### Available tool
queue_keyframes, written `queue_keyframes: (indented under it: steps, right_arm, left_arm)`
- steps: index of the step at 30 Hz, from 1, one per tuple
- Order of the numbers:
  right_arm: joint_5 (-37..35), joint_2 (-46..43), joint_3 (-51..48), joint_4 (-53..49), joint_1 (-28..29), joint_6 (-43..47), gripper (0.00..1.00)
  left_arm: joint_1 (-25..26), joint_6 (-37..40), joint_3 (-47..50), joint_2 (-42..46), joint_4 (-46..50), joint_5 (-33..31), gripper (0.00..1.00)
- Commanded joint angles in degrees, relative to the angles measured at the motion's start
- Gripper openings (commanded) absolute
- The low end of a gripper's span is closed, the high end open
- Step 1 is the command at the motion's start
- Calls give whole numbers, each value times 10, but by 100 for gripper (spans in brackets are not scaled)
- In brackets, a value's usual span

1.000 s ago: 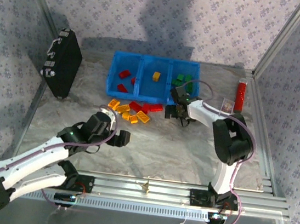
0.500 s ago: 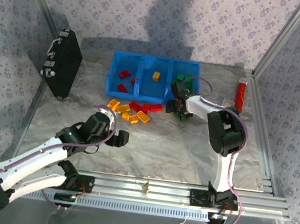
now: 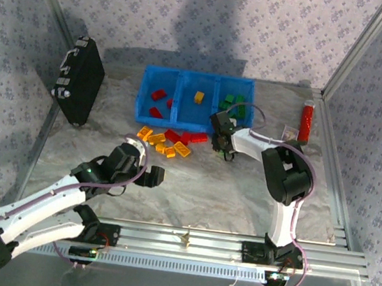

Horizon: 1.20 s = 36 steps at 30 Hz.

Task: Sort the legos into containers by color
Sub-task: Pick up the lego from the center of the table, then place the lego in the container, then pick up the lego from the center of the table.

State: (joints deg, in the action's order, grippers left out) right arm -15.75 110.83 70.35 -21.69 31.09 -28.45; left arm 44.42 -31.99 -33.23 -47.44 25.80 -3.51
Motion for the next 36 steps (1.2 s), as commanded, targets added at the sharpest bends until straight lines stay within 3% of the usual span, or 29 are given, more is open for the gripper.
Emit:
queue_keyframes:
  steps: [1, 8, 14, 16, 18, 21, 26, 30, 36]
  right_arm:
    - [-28, -35, -11, -55, 7, 7, 30]
    - [-45, -141, 38, -99, 7, 43, 30]
    - [-10, -85, 178, -125, -59, 96, 32]
    - [19, -41, 237, -149, -83, 105, 50]
    - [13, -11, 289, -190, -91, 110, 87]
    - [-21, -64, 227, -139, -65, 115, 99]
    - [-2, -144, 128, -93, -35, 96, 99]
    - [33, -208, 46, -56, -19, 77, 97]
    - [152, -230, -39, -8, 32, 130, 79]
  left_arm:
    - [3, 7, -5, 14, 4, -8, 98]
    - [3, 4, -4, 29, 13, -15, 98]
    - [5, 2, -7, 14, 9, -12, 97]
    - [9, 0, -8, 10, 7, -12, 97]
    - [16, -4, -14, 8, 13, -18, 97]
    - [26, -6, -19, 11, 25, -32, 97]
    - [26, -8, -25, -19, -4, -29, 97]
    - [30, 1, -76, -123, -19, -22, 95]
    - [11, -31, -131, -224, -51, -11, 87]
